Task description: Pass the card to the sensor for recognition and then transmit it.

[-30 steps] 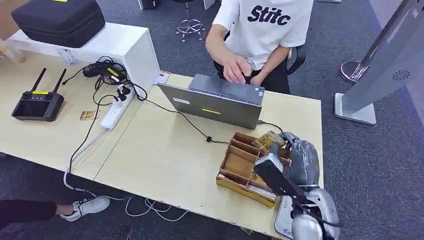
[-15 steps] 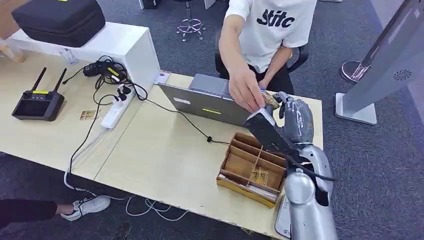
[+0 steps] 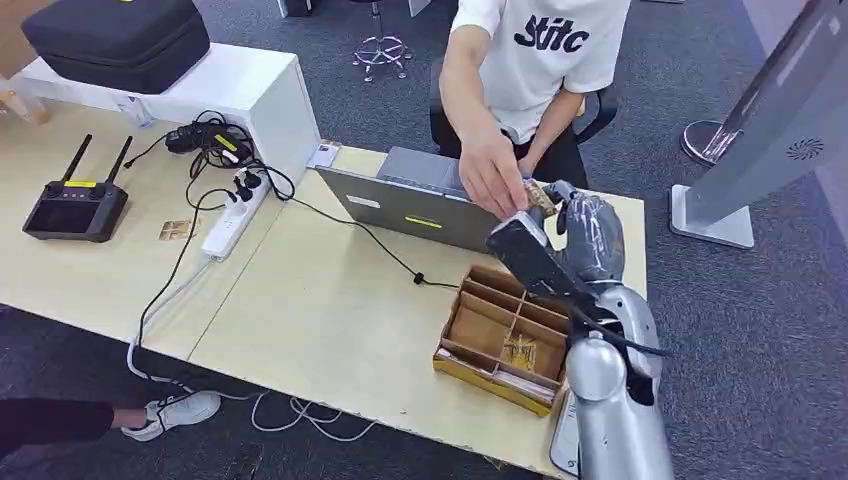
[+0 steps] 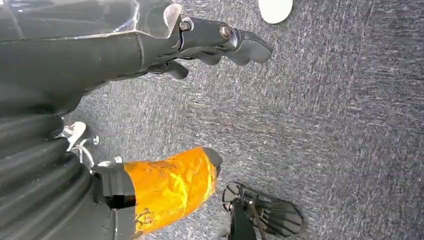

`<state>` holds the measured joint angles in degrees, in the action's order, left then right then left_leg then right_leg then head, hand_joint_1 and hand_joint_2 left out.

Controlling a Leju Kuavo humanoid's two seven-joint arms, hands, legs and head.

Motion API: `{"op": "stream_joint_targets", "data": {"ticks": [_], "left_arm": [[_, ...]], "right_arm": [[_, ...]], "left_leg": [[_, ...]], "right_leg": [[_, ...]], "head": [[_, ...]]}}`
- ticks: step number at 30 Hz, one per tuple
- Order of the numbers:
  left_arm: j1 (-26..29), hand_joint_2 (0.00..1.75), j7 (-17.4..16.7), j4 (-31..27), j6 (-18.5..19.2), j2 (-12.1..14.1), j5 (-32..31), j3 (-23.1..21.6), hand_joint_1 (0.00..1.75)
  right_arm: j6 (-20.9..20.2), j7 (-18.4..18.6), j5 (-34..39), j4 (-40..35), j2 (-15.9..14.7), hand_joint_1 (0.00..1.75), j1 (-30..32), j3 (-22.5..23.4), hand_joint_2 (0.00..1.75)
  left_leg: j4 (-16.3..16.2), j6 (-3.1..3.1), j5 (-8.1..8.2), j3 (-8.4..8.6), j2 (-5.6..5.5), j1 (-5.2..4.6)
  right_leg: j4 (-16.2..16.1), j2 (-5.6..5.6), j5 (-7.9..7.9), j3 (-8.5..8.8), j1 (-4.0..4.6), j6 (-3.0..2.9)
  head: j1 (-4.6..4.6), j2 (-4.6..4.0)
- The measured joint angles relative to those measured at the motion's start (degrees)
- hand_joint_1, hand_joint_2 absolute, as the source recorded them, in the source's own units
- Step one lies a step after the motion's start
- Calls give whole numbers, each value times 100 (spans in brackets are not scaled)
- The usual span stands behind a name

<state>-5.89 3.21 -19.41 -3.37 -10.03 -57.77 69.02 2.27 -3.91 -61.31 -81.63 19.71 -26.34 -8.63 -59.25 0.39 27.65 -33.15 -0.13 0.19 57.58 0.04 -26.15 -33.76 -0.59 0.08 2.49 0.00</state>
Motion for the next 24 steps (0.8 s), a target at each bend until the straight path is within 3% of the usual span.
{"op": "stream_joint_targets", "data": {"ticks": [7, 10, 12, 15, 20, 24], "left_arm": [[0, 175, 0, 2, -9, -2, -13, 0, 0], [0, 175, -4, 2, -31, -2, -44, 0, 0], [10, 175, -20, 2, -42, -4, -74, 0, 0], [36, 175, -26, 2, -50, -9, -107, 0, 0], [40, 175, -44, 2, -92, -2, -118, 0, 0], [43, 175, -61, 2, -101, -2, -101, 2, 0]], "right_arm": [[166, -133, 547, 183, -7, 0, -99, 22, 175], [547, -254, 1697, 157, -20, 0, -56, 281, 175], [597, -499, 2788, -103, -98, 0, 10, 924, 175], [708, -1212, 3360, -606, -144, 0, 130, 2138, 175], [754, -2084, 4821, -1275, -136, 0, 522, 4104, 175], [404, -2684, 5642, -1241, -136, 0, 804, 5700, 175]], "left_leg": [[0, 0, 0, 0, 3, 0], [-4, 0, -1, 0, 0, -2], [-6, 1, -1, -2, -17, -3], [-9, 6, -1, -10, -25, -8], [-10, 22, 13, -10, -25, -13], [-9, 23, 19, -17, -24, -12]], "right_leg": [[0, 3, 0, -6, 0, 0], [-2, 0, 1, -14, 0, 0], [-4, -17, 1, -6, -1, 1], [-6, -25, 2, -8, -7, 3], [-12, -24, -3, -9, -10, 12], [-12, -24, -8, -9, -10, 18]], "head": [[0, 0], [2, 0], [0, 0], [-2, 0], [-2, -2], [0, 0]]}}
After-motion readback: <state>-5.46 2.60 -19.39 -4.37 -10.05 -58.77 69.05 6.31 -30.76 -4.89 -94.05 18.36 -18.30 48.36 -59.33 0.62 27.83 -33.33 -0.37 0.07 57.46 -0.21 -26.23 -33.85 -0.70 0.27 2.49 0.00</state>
